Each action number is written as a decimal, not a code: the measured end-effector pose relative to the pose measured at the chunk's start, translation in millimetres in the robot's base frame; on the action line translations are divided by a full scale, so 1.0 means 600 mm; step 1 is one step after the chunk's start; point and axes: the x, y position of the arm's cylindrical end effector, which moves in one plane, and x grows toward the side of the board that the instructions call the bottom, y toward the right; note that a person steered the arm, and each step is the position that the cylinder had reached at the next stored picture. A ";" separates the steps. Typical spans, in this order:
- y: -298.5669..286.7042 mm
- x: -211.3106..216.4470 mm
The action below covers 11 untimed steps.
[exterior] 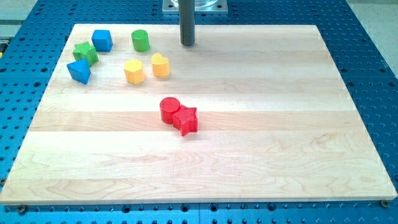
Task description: Move the green circle to the right side of the green star
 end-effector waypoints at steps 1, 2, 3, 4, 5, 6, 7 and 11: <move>-0.069 0.000; -0.078 0.021; -0.148 0.069; -0.179 0.114; -0.077 0.090; -0.062 0.002; -0.142 -0.023; -0.099 -0.011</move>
